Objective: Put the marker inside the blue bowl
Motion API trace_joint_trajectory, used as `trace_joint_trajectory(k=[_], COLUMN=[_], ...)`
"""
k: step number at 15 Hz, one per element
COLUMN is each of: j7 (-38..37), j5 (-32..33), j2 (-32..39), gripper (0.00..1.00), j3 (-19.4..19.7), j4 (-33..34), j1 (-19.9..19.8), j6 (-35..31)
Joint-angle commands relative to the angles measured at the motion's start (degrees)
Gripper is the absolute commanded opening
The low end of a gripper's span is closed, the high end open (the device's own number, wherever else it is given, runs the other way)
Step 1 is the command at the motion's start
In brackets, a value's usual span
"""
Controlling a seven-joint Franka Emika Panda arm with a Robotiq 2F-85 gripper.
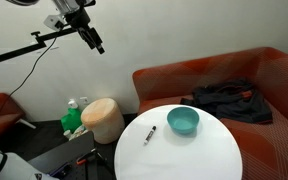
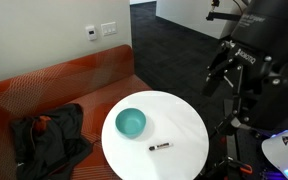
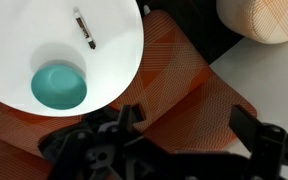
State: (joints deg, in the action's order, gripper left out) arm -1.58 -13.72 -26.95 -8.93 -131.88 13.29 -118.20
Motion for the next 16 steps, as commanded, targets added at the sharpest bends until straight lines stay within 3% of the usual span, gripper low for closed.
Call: trace_joint_trajectory(k=[1,9,16], j7=[2.0,5.4,13.4], j5=[1.2,5.8,6.0], j2=[-3.1,-2.9,4.6], gripper=[1.0,1.0,1.0], j3=[0.1,3.1,8.4], j4=[-5.5,-14.9,-19.8], j1=[-0.8,-3.3,-4.7], j6=[-5.1,-12.1,-21.2])
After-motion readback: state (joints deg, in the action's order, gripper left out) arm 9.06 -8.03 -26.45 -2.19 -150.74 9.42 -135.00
